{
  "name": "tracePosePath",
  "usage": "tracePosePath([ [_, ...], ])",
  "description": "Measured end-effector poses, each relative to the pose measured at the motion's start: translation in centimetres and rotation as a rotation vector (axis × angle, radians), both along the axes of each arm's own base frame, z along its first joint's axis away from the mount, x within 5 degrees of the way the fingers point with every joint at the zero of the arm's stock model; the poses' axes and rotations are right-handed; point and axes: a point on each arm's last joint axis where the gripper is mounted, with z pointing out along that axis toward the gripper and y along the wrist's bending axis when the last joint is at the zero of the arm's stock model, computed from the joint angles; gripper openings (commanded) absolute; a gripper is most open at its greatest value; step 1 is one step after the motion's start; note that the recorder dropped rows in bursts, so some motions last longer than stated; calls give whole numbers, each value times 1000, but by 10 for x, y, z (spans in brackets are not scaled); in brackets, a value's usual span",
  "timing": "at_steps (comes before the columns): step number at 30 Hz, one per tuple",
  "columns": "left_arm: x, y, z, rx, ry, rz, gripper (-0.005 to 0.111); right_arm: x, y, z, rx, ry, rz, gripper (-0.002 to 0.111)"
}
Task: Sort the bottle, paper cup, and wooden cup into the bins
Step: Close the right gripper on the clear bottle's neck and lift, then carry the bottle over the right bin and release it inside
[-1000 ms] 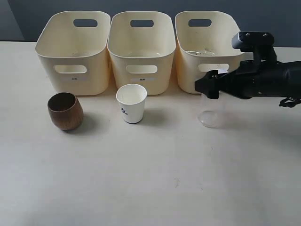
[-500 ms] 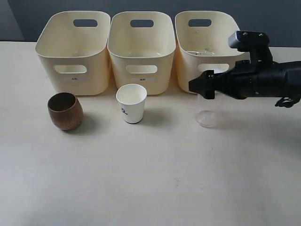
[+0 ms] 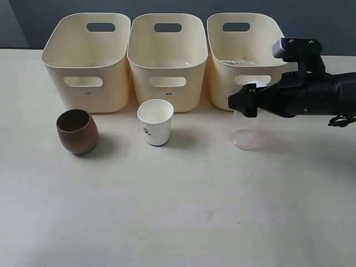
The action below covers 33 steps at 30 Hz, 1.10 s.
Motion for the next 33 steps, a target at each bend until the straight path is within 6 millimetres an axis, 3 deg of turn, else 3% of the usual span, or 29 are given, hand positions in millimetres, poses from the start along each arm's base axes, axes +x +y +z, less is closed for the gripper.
tracePosePath([
  [2,0,0,0,0,0,0,0,0,0,0,0,0,0,93],
  [6,0,0,0,0,0,0,0,0,0,0,2,2,-2,53],
  [9,0,0,0,0,0,0,0,0,0,1,3,-2,0,38],
  [23,0,0,0,0,0,0,0,-1,4,8,38,-23,31,37],
  [33,0,0,0,0,0,0,0,-12,4,84,103,-259,44,37],
])
